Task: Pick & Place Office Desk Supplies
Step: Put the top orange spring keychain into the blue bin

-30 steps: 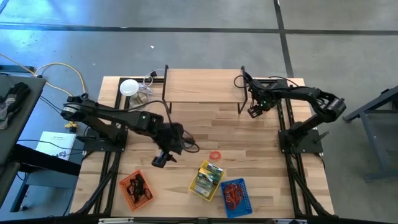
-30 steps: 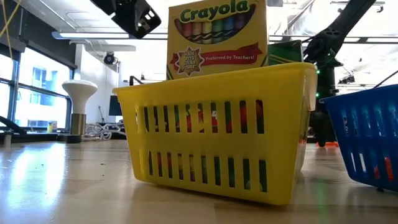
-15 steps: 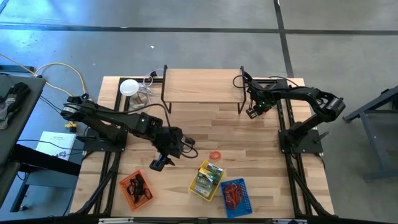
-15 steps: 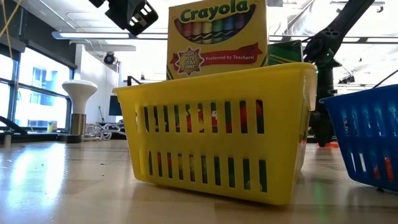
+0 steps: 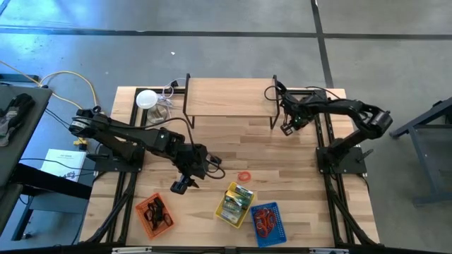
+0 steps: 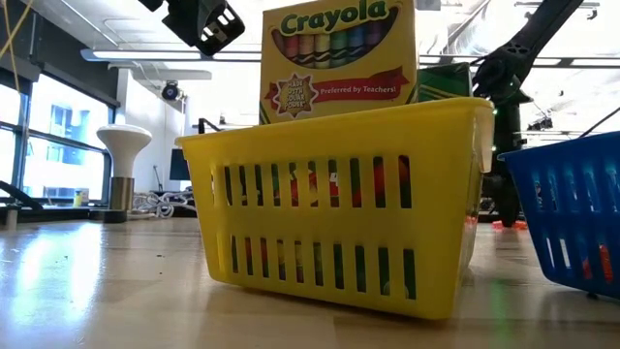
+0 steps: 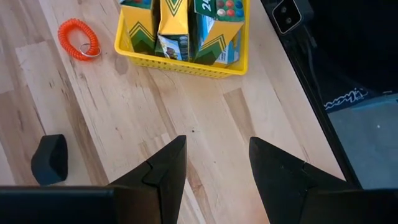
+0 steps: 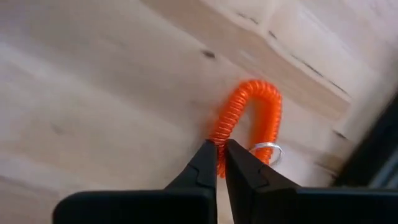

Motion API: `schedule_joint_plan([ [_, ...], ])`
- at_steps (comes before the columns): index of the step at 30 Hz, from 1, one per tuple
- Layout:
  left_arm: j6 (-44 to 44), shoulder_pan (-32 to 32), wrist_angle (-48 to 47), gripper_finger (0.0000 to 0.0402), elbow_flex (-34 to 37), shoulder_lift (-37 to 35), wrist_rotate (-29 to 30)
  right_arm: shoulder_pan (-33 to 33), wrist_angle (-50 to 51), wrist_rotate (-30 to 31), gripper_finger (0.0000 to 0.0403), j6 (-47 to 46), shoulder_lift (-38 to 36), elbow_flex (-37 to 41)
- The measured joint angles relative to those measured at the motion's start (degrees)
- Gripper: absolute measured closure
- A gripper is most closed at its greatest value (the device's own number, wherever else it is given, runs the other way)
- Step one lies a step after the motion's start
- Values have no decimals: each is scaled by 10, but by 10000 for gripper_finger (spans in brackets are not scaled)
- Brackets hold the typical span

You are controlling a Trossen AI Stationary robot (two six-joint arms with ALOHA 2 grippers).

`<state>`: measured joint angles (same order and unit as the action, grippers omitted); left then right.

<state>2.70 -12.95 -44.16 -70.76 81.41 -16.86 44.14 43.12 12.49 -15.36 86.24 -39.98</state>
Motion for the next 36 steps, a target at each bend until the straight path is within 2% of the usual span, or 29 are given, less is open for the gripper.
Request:
schedule_joint_plan([
  [9,4,0,0,233,0,0,0,-82,114,38,400,-63,-86,-45],
  [13,3,0,0,233,0,0,-1,-139,186,63,400,-108,-135,-83],
  [17,0,0,0,233,0,0,-1,-217,267,82,400,-175,-182,-139],
  [21,-3,-2,1,233,0,0,-1,-327,305,79,400,-236,-215,-199],
  [25,-19,-8,0,233,0,0,-1,-456,274,47,400,-281,-222,-251],
  [28,-26,-15,0,233,0,0,-1,-576,209,46,400,-323,-211,-266],
  [33,-40,-29,0,233,0,0,8,-731,68,56,400,-360,-153,-266],
  [36,-52,-37,0,233,0,0,27,-799,-7,55,400,-373,-108,-266],
])
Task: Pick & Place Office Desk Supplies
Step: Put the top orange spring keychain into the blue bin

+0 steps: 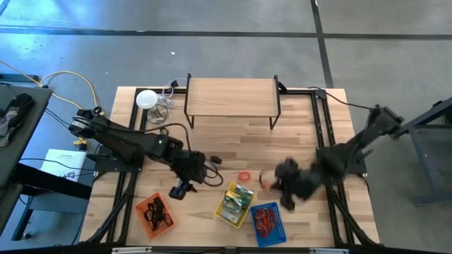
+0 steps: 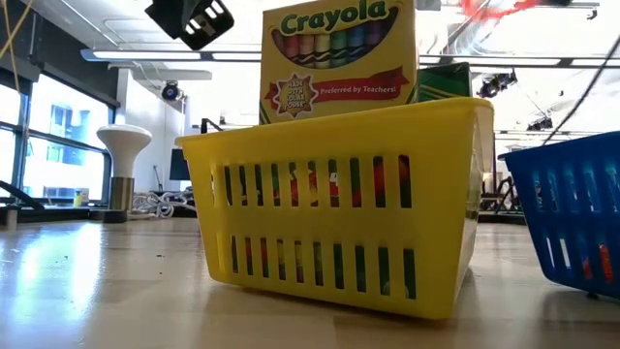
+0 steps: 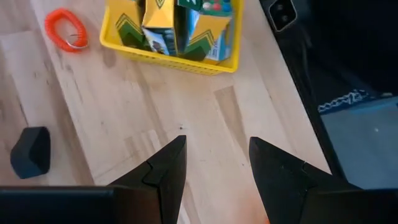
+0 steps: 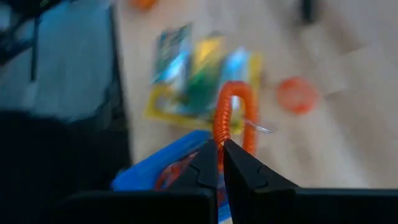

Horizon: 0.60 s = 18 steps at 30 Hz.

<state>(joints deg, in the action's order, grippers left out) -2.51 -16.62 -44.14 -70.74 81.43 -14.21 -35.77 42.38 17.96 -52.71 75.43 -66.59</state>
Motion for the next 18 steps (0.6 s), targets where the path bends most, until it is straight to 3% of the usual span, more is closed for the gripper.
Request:
schedule_joint_plan([
  [9,-20,-31,3,233,0,0,61,-126,-121,-32,400,-147,152,0],
  [18,-19,-51,15,233,0,0,76,-141,-195,-32,368,-200,225,0],
])
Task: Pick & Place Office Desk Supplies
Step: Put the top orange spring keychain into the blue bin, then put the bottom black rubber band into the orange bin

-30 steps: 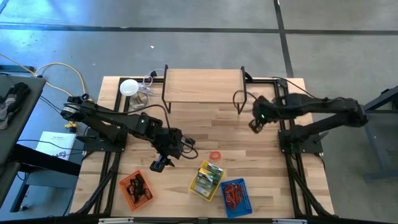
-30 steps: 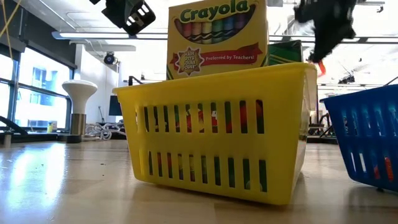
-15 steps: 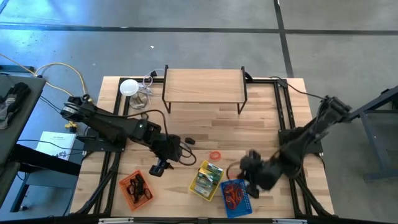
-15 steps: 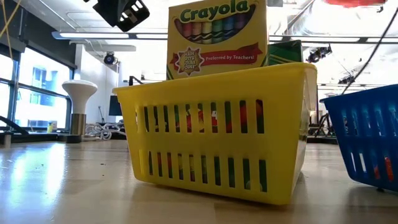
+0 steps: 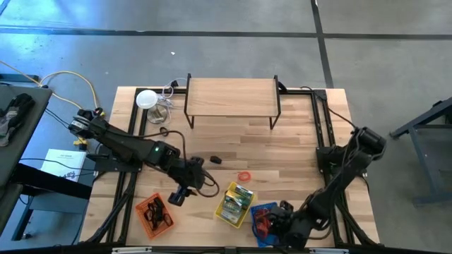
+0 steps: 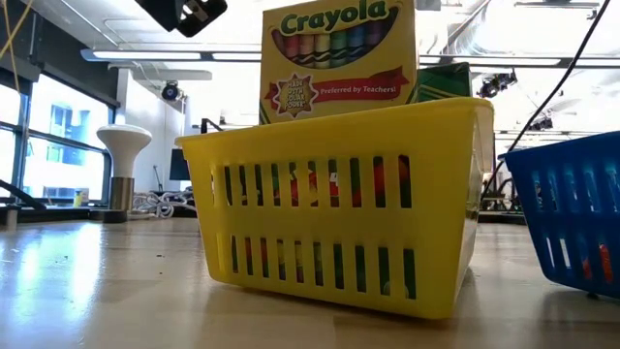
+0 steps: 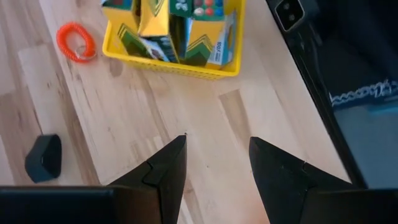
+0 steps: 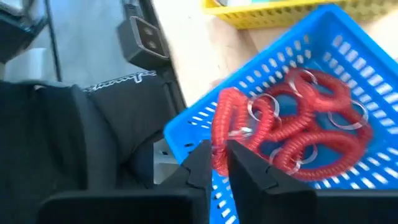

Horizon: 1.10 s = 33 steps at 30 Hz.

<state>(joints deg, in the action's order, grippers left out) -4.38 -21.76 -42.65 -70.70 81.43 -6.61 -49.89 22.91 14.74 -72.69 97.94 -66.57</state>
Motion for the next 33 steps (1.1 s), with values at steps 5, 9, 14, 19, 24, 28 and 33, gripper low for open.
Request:
schedule_joint_plan([
  [5,23,0,0,233,0,0,1,0,15,7,312,-27,8,0],
  [9,10,0,-6,233,0,0,28,4,13,13,261,-3,8,0],
  [14,73,8,-50,233,0,0,120,6,13,30,239,28,3,0],
  [19,98,48,-62,233,16,0,179,9,11,48,240,53,-24,0],
  [24,132,107,-16,233,69,2,169,-3,-16,121,242,92,-44,0],
  [28,162,157,67,233,116,2,140,-12,-45,136,242,114,-46,0],
  [33,185,200,179,233,162,3,76,-14,-59,137,242,112,-46,0],
])
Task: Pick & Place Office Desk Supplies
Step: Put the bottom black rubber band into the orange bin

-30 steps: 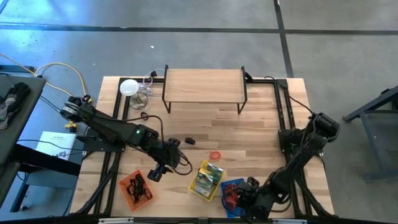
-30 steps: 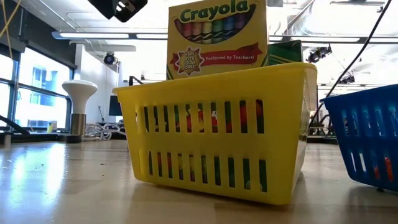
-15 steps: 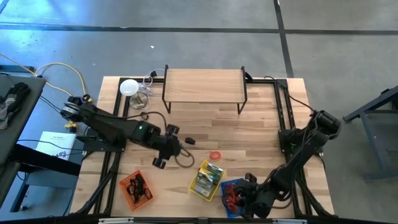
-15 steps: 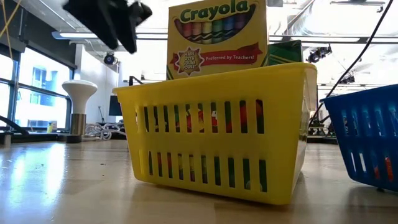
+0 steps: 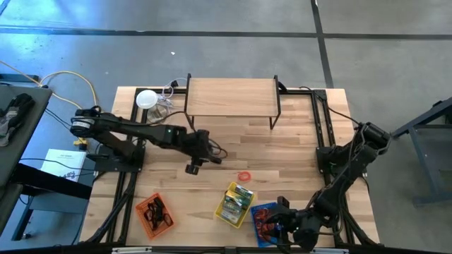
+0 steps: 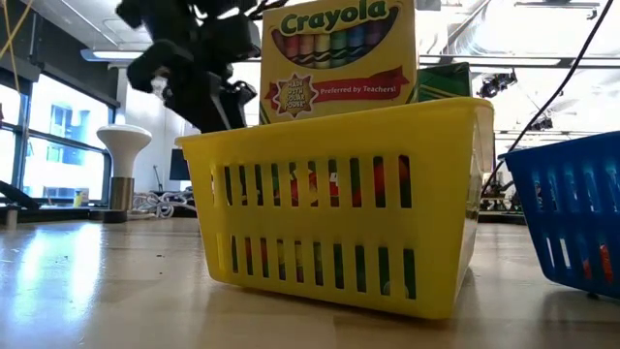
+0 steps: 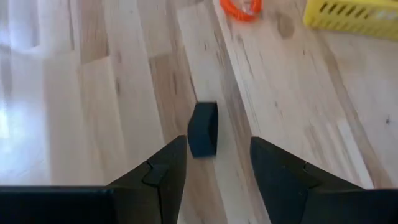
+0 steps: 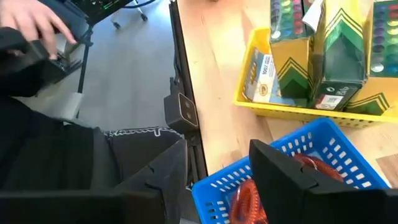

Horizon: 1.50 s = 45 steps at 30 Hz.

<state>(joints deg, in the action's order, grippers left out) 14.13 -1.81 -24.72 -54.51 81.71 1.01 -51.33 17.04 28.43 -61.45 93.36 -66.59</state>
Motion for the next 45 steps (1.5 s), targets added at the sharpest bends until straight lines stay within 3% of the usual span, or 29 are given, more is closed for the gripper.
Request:
schedule_joint_plan([
  [13,27,25,125,233,33,106,-19,5,3,2,242,17,0,0],
  [28,16,27,147,236,32,172,-14,8,-1,2,242,17,0,0],
  [33,2,26,146,275,33,168,-5,8,1,2,242,17,0,0],
  [39,-55,18,141,384,33,155,35,8,-1,1,242,17,0,0],
  [45,-99,-45,6,399,-9,53,98,7,0,0,242,31,0,0],
])
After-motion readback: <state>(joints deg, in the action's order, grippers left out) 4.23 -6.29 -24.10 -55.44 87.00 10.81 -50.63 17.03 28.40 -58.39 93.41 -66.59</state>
